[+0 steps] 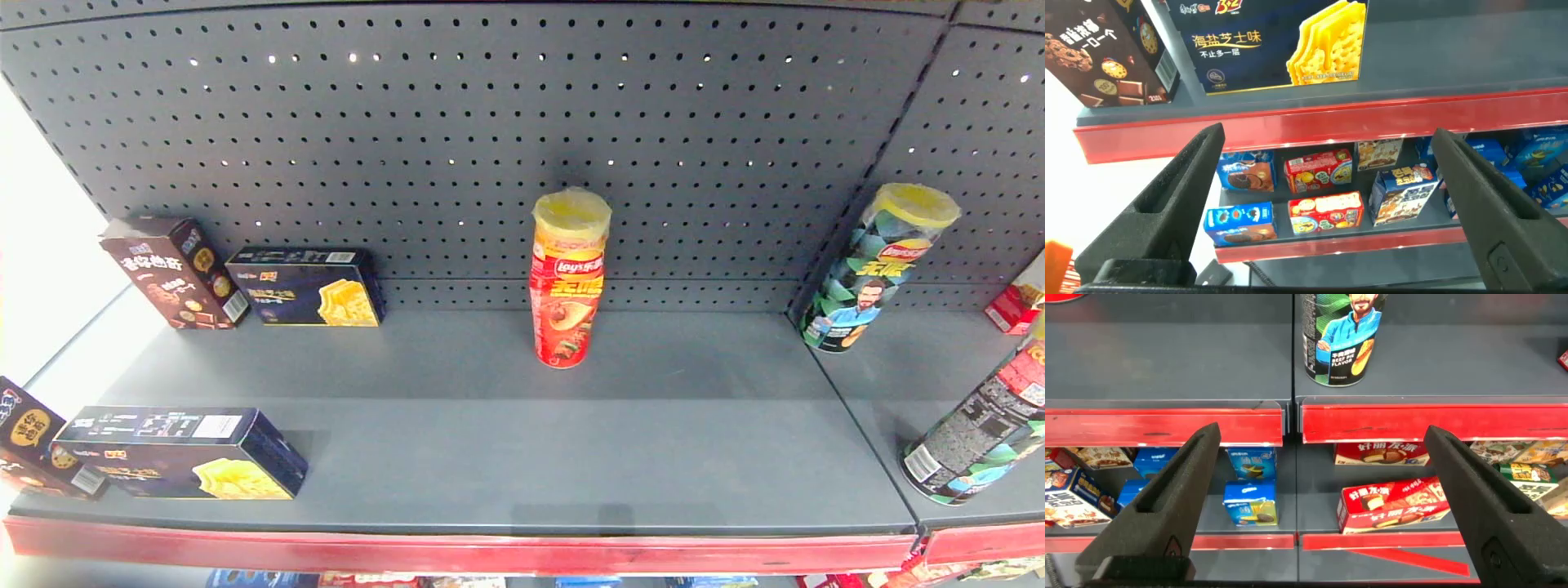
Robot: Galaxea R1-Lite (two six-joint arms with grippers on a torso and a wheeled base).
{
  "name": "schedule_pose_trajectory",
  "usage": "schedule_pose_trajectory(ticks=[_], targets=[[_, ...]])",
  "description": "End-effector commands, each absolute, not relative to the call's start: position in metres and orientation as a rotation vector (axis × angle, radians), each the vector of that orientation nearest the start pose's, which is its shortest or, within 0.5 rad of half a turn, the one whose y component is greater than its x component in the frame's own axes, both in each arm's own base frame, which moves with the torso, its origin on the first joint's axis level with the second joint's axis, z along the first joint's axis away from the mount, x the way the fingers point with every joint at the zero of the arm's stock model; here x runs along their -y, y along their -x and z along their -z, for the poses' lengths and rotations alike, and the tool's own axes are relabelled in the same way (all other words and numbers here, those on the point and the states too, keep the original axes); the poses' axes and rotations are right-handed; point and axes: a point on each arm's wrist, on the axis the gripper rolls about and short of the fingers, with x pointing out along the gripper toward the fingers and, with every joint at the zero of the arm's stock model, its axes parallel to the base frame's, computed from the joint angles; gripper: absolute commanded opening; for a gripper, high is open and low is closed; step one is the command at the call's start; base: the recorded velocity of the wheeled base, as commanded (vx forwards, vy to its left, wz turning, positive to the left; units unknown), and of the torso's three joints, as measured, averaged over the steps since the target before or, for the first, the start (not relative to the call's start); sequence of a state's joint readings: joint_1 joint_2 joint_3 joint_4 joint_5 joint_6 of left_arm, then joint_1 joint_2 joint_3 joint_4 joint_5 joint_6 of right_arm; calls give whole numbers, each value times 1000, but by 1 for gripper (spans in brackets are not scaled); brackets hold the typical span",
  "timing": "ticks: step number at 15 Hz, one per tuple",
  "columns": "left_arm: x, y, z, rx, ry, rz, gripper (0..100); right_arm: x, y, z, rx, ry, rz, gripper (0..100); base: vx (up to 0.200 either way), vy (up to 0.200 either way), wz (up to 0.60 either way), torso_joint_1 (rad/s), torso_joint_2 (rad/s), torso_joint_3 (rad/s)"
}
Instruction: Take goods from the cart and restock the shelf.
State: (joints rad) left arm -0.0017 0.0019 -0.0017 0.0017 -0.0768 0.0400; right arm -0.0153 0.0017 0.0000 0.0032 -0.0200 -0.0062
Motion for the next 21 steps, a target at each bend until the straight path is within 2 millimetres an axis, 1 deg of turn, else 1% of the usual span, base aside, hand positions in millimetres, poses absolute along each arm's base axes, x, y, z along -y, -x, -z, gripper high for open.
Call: schedule_pose_trajectory(ticks=[1, 9, 21], targets=[[2, 23, -76, -2, -40, 78, 100, 0, 23, -75, -6, 8, 35, 100, 0, 0, 0, 0, 0, 0], [2, 23, -76, -2, -40, 78, 100, 0, 23, -75, -6, 5, 35, 100, 0, 0, 0, 0, 0, 0], [2, 23, -76, -2, -40, 78, 100, 0, 23, -75, -6, 3, 35, 100, 0, 0, 600, 4, 3, 2]])
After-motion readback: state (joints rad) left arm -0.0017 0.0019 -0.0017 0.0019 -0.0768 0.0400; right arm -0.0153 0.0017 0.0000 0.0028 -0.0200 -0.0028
